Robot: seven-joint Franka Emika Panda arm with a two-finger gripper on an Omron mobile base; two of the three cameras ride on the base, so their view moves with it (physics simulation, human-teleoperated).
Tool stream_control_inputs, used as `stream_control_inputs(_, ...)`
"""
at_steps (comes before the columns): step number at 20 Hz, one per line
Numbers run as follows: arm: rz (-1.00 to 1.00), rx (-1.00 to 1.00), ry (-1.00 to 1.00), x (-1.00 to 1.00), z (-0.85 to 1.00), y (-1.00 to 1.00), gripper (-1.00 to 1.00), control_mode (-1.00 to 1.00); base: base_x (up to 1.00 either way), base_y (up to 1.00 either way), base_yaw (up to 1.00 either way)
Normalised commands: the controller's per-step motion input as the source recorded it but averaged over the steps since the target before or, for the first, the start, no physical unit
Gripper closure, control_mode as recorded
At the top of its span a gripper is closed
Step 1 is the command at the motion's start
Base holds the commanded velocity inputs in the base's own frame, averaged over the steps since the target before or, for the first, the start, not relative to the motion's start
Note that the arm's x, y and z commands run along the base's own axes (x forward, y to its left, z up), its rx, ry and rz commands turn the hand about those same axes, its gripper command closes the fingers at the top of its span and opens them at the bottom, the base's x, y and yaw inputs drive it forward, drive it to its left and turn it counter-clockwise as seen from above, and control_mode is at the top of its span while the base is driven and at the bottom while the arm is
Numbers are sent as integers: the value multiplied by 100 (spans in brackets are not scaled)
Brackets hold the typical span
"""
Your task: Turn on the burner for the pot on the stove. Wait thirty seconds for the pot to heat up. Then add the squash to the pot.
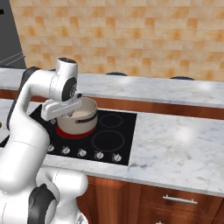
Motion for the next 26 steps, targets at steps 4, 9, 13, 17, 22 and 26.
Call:
stream_control_inputs(4, 0, -1, 14, -7, 1, 98, -100, -100, 0, 0, 0)
stream_control_inputs(9, 0, -4, 9, 2, 0, 95, -100, -100, 0, 0, 0)
stream_control_inputs(13, 0, -8, 10, 5, -3, 93, -100, -100, 0, 0, 0)
stream_control_inputs(17, 0, -6, 12, 2, -1, 85, -100, -100, 0, 0, 0)
stream_control_inputs(22, -4, 0, 17, 0, -11, 79, -100, -100, 0, 0, 0)
stream_control_inputs(26, -18, 0, 8, 0, -34, 78, -100, -100, 0, 0, 0)
